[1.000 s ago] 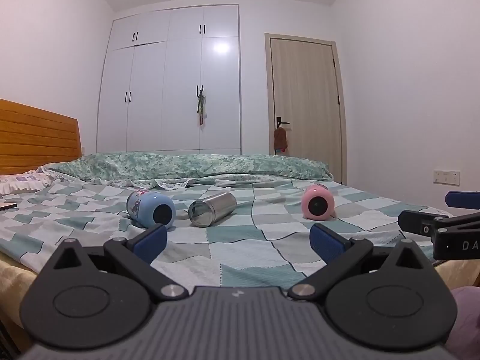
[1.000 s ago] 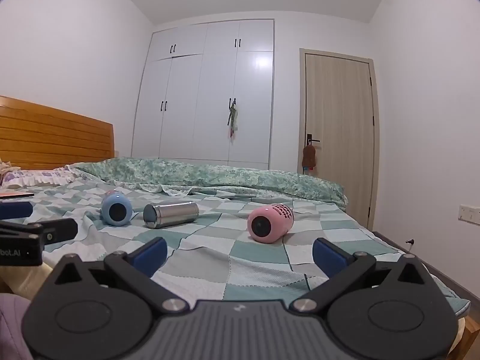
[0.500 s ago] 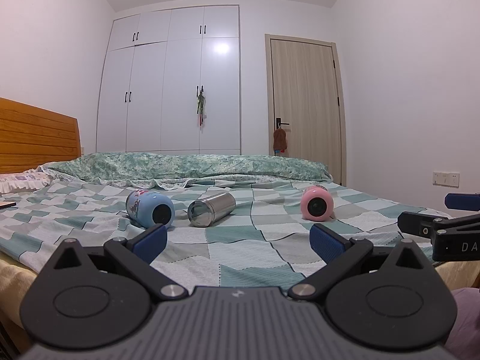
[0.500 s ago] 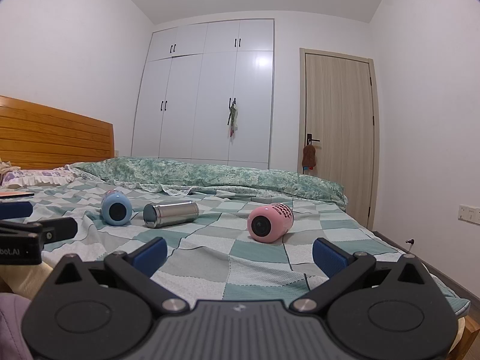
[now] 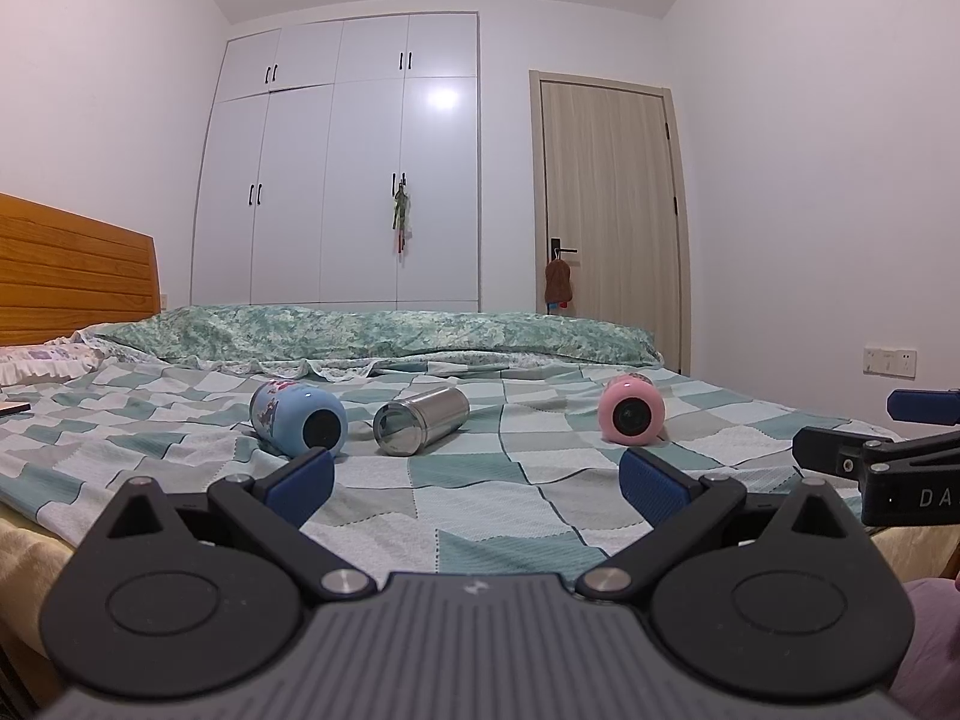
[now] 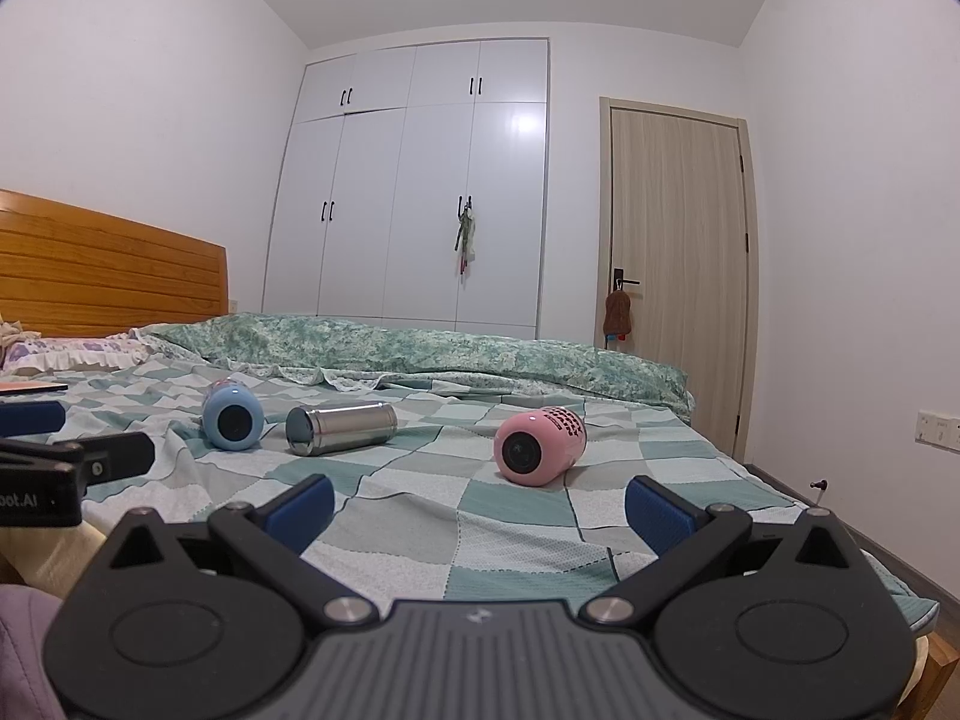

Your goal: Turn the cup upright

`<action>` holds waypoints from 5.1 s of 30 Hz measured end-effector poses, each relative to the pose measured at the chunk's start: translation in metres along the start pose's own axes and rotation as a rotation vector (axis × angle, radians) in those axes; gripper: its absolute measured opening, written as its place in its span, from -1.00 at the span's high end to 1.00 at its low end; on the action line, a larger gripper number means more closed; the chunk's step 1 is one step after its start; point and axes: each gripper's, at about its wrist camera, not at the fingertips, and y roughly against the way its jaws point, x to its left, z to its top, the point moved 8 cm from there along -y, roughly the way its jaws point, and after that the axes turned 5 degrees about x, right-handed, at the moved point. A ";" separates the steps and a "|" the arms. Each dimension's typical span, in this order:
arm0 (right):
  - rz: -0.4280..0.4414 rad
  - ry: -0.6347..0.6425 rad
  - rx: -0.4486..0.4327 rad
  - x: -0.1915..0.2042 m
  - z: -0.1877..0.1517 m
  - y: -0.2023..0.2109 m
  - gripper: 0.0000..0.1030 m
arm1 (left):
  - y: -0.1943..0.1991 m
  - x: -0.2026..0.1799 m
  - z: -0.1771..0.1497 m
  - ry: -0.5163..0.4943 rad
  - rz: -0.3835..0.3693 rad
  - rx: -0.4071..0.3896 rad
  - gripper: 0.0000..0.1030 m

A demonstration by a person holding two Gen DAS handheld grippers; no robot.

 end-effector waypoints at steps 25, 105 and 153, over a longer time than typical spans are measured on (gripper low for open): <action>-0.001 0.003 0.000 0.000 0.000 0.000 -1.00 | 0.002 -0.002 0.001 0.002 -0.006 -0.007 -1.00; 0.262 0.224 0.376 0.031 0.095 -0.389 -1.00 | -0.393 0.064 0.065 -0.140 -0.031 0.686 -1.00; 0.204 0.265 0.449 -0.002 0.091 -0.149 -1.00 | -0.172 -0.035 0.040 0.153 -0.129 0.746 -0.23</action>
